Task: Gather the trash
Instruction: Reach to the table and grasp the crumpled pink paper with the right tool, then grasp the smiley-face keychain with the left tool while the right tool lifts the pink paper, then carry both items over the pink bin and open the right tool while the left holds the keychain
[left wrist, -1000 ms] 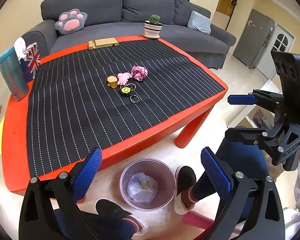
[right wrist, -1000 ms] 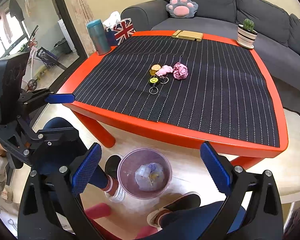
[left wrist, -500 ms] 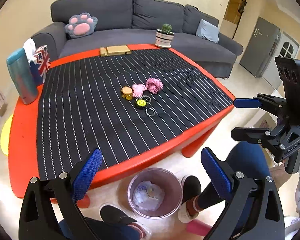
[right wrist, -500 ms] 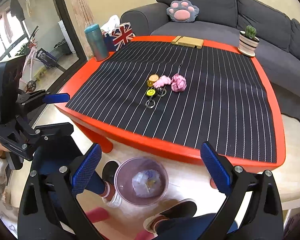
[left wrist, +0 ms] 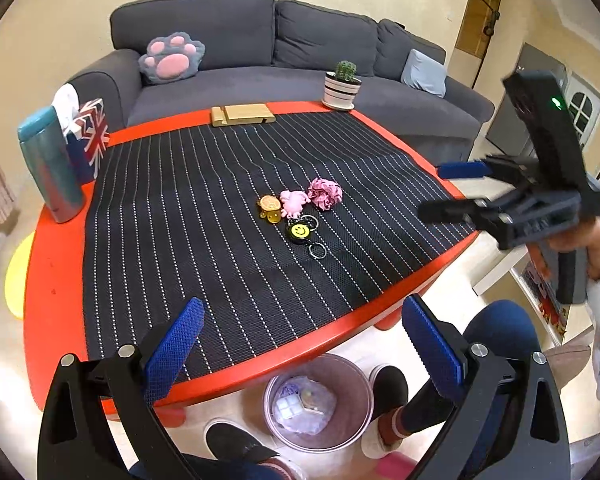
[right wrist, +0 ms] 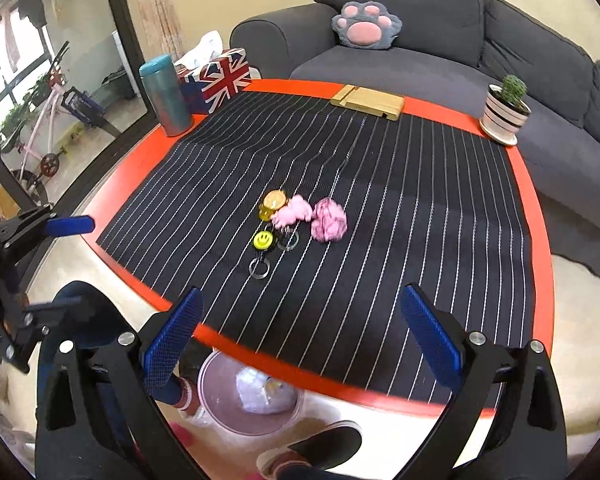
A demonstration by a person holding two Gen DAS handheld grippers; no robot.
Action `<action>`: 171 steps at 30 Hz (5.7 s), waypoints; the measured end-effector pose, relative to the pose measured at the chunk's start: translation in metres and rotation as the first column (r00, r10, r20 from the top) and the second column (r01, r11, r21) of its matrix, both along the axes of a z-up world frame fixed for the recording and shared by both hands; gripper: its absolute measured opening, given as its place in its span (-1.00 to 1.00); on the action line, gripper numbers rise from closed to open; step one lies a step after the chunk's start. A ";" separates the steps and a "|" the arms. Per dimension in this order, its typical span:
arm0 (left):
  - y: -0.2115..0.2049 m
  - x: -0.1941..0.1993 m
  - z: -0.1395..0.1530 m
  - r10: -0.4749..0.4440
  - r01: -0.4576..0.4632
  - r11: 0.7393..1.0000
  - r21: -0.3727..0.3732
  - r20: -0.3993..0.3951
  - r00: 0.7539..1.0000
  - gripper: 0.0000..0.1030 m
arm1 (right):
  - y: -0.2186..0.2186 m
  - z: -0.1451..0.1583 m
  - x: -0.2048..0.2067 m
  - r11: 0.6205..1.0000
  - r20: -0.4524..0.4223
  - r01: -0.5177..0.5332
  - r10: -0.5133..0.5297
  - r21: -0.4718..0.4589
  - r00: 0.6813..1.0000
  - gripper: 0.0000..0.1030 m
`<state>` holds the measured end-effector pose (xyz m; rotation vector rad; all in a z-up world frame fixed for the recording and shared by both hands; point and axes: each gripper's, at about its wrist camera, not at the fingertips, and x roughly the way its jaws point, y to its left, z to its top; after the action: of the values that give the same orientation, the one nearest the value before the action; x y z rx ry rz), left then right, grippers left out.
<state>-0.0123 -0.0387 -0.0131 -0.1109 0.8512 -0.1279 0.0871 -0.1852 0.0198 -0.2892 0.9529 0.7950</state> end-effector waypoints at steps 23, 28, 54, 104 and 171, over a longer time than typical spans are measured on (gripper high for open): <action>0.013 0.002 -0.012 0.034 -0.035 0.999 -0.016 -0.028 0.999 0.85 | 0.068 -0.064 0.087 0.989 -0.127 -0.095 0.080 -0.117 0.989 0.41; 0.013 0.002 -0.013 0.034 -0.035 0.999 -0.024 -0.031 0.999 0.85 | 0.071 -0.074 0.092 0.986 -0.144 -0.095 0.075 -0.137 0.987 0.08; 0.002 0.027 -0.009 0.004 -0.005 1.000 -0.004 -0.027 1.000 0.85 | 0.048 -0.047 0.081 0.997 -0.108 -0.013 0.004 -0.074 0.994 -0.55; -0.023 0.139 -0.075 -0.030 0.044 0.997 0.065 -0.203 0.979 -0.52 | -0.003 -0.043 0.072 0.999 -0.109 0.046 -0.048 -0.021 0.993 -0.55; -0.033 -0.034 -0.013 -0.117 0.118 0.993 0.016 -0.041 0.992 -0.53 | -0.012 -0.028 -0.130 0.990 -0.072 -0.131 0.135 0.057 0.988 0.40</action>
<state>-0.0465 -0.0713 -0.0264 -0.0462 0.8988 -0.2289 -0.0430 -0.1975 -0.0083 -0.2810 0.9904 0.9574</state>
